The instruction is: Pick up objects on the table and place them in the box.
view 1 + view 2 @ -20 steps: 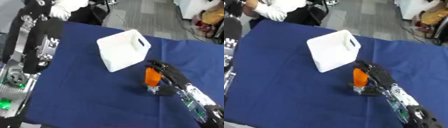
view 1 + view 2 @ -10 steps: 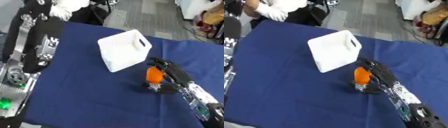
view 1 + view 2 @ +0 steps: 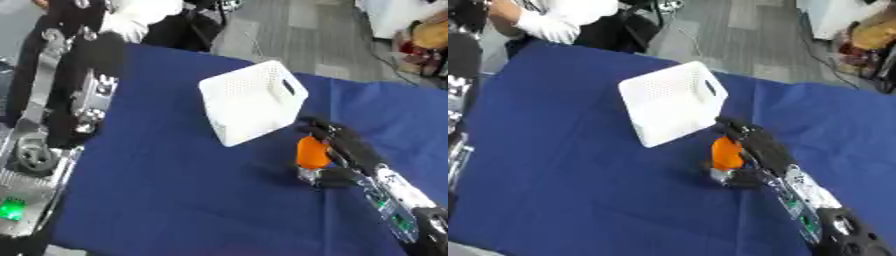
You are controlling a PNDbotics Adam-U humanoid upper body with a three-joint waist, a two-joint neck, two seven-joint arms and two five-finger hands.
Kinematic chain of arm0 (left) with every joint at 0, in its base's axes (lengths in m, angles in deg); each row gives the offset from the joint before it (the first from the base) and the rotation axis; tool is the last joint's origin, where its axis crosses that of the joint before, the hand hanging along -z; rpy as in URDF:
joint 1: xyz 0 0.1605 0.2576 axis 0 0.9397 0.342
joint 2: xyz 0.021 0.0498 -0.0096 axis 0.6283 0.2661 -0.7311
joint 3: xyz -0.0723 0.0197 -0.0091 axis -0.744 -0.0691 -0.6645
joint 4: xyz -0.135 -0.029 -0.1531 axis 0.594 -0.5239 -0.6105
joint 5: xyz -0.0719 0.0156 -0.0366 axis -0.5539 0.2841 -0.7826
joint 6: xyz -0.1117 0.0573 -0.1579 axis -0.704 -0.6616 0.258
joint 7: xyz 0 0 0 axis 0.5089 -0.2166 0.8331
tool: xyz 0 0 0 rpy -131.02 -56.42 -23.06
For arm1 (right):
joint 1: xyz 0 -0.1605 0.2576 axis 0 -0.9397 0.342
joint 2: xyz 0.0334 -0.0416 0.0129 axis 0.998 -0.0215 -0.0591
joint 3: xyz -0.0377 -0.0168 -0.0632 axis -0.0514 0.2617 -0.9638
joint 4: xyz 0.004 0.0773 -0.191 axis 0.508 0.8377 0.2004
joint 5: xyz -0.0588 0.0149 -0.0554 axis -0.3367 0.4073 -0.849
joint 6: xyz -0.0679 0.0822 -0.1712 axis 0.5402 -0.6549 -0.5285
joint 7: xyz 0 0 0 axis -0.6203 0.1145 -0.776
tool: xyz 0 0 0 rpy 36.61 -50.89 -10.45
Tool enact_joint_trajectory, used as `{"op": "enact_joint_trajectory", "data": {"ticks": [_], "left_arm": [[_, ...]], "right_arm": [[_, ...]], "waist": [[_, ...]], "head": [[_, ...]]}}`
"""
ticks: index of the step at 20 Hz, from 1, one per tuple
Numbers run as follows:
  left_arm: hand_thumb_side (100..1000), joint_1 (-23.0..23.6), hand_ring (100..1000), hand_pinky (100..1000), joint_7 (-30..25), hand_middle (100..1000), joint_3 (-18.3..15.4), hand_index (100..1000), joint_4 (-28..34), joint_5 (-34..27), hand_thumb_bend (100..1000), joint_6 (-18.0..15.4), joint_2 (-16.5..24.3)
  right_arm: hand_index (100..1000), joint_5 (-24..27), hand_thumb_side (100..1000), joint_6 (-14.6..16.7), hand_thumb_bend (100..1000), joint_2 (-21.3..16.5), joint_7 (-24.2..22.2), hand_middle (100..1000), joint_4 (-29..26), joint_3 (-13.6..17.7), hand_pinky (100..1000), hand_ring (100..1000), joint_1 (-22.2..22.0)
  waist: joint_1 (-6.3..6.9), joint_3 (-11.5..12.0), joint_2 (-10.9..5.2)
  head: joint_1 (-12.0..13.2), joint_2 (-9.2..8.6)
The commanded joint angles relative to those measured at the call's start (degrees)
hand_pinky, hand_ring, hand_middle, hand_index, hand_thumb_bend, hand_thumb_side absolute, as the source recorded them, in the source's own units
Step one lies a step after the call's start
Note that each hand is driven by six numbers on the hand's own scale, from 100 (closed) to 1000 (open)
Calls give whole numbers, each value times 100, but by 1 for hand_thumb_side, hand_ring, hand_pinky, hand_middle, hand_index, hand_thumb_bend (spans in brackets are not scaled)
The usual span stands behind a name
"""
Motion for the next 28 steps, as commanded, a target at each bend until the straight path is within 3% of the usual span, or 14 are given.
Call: {"op": "enact_joint_trajectory", "data": {"ticks": [1, 11, 12, 13, 14, 15, 16, 17, 19, 20, 21, 24, 25, 28], "left_arm": [[817, -106, 886, 1000, -7, 970, 2, 890, 82, -48, 154, -32, 8], [817, -139, 886, 1000, -35, 971, 23, 891, 82, -77, 154, -37, -23], [817, -141, 886, 1000, -35, 971, 23, 891, 82, -80, 155, -36, -25], [817, -143, 886, 1000, -35, 971, 22, 891, 82, -82, 155, -35, -27], [817, -144, 886, 1000, -36, 971, 23, 891, 82, -83, 155, -35, -26], [817, -146, 886, 1000, -37, 971, 24, 891, 82, -84, 155, -35, -25], [817, -147, 886, 1000, -37, 971, 25, 891, 82, -85, 155, -35, -25], [816, -150, 886, 1000, -36, 971, 24, 891, 82, -87, 155, -35, -26], [816, -157, 886, 1000, -33, 970, 24, 890, 82, -90, 155, -37, -26], [816, -160, 886, 1000, -32, 970, 24, 890, 82, -92, 155, -38, -26], [816, -163, 886, 1000, -31, 970, 24, 890, 82, -92, 155, -39, -27], [816, -171, 886, 1000, -27, 970, 24, 890, 82, -95, 155, -43, -28], [816, -173, 886, 1000, -26, 970, 24, 890, 82, -96, 155, -44, -29], [815, -173, 886, 1000, -27, 970, 26, 889, 82, -98, 155, -45, -27]], "right_arm": [[889, -74, 1000, 11, 529, -153, 44, 916, 16, 64, 771, 824, 166], [889, -271, 1000, -24, 527, -109, 174, 908, 315, 138, 734, 812, 164], [870, -278, 1000, -24, 528, -101, 195, 875, 341, 143, 644, 777, 163], [868, -280, 1000, -20, 528, -92, 215, 870, 359, 145, 625, 771, 159], [812, -280, 1000, -11, 528, -85, 235, 787, 368, 144, 412, 665, 154], [812, -276, 1000, 6, 528, -77, 267, 787, 367, 142, 412, 665, 146], [669, -264, 1000, 26, 514, -68, 309, 606, 363, 140, 100, 439, 137], [635, -238, 1000, 55, 514, -58, 362, 575, 356, 138, 100, 399, 127], [498, -171, 1000, 127, 499, -39, 492, 450, 349, 134, 100, 233, 111], [419, -141, 931, 161, 474, -32, 556, 363, 350, 132, 100, 122, 107], [405, -107, 886, 211, 450, -20, 652, 345, 339, 131, 100, 104, 106], [208, -101, 713, 318, 284, 4, 993, 100, 314, 131, 100, 100, 111], [208, -103, 713, 373, 284, 8, 1129, 100, 286, 128, 100, 100, 112], [135, -68, 652, 525, 151, -8, 1369, 100, 241, 101, 100, 100, 102]], "waist": [[35, 20, -56], [28, 57, -35], [27, 59, -35], [25, 61, -35], [23, 62, -35], [22, 63, -35], [21, 64, -35], [20, 65, -36], [20, 69, -35], [20, 70, -35], [21, 71, -33], [24, 74, -32], [24, 75, -32], [22, 76, -36]], "head": [[-61, -118], [-102, -188], [-110, -192], [-116, -193], [-119, -190], [-120, -186], [-116, -178], [-110, -171], [-102, -169], [-99, -170], [-94, -172], [-85, -168], [-81, -167], [-72, -161]]}}
